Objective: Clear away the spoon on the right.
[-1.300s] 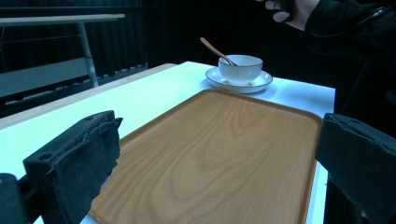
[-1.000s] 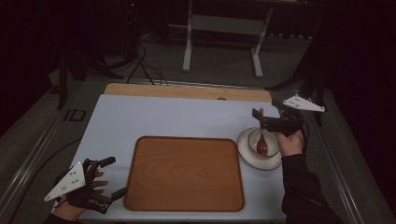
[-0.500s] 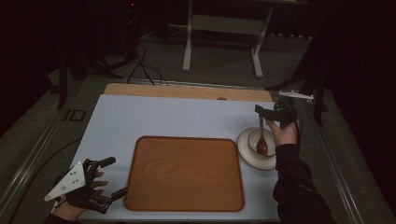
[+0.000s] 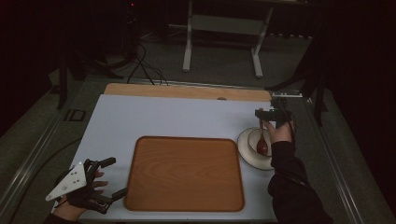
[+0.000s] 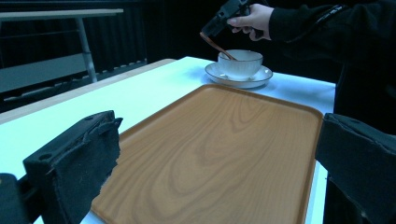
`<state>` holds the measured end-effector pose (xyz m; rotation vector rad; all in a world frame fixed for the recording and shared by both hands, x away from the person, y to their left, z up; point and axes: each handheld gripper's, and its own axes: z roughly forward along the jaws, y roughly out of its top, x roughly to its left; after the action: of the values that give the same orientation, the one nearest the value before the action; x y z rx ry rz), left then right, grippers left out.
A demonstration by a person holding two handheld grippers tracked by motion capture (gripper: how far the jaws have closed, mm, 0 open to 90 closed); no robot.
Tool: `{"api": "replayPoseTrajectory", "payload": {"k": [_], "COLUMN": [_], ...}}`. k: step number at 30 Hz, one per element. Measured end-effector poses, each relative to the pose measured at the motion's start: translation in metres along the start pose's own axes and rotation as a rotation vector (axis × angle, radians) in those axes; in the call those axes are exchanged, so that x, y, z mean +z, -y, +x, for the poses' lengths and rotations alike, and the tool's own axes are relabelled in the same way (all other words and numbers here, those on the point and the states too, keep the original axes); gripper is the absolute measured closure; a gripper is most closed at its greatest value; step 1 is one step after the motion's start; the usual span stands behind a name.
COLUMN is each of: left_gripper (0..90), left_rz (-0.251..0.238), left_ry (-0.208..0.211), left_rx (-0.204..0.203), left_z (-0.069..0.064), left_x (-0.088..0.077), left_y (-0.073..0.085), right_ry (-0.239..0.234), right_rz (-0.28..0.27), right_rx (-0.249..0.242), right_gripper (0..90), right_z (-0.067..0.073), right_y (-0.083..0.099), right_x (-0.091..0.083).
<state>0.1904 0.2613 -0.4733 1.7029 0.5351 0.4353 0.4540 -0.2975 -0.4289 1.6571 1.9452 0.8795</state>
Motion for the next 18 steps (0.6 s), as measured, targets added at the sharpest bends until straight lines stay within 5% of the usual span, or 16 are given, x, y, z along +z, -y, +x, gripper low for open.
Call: {"api": "replayPoseTrajectory", "payload": {"k": [10, 18], "left_gripper": [0.0, 0.0], "left_rz": [0.000, 0.004], "left_ry": [-0.001, 0.002], "left_rx": [-0.002, -0.005], "left_z": [0.000, 0.000], "left_x": [0.000, 0.000], "left_y": [0.000, 0.001], "right_ry": [0.054, 0.048], "right_rz": [0.067, 0.085], "right_rx": [-0.019, -0.008], "right_gripper": [53.7, 71.8], "right_z": [0.006, 0.007], "right_y": [-0.001, 0.000], "right_x": [0.018, 0.021]}}
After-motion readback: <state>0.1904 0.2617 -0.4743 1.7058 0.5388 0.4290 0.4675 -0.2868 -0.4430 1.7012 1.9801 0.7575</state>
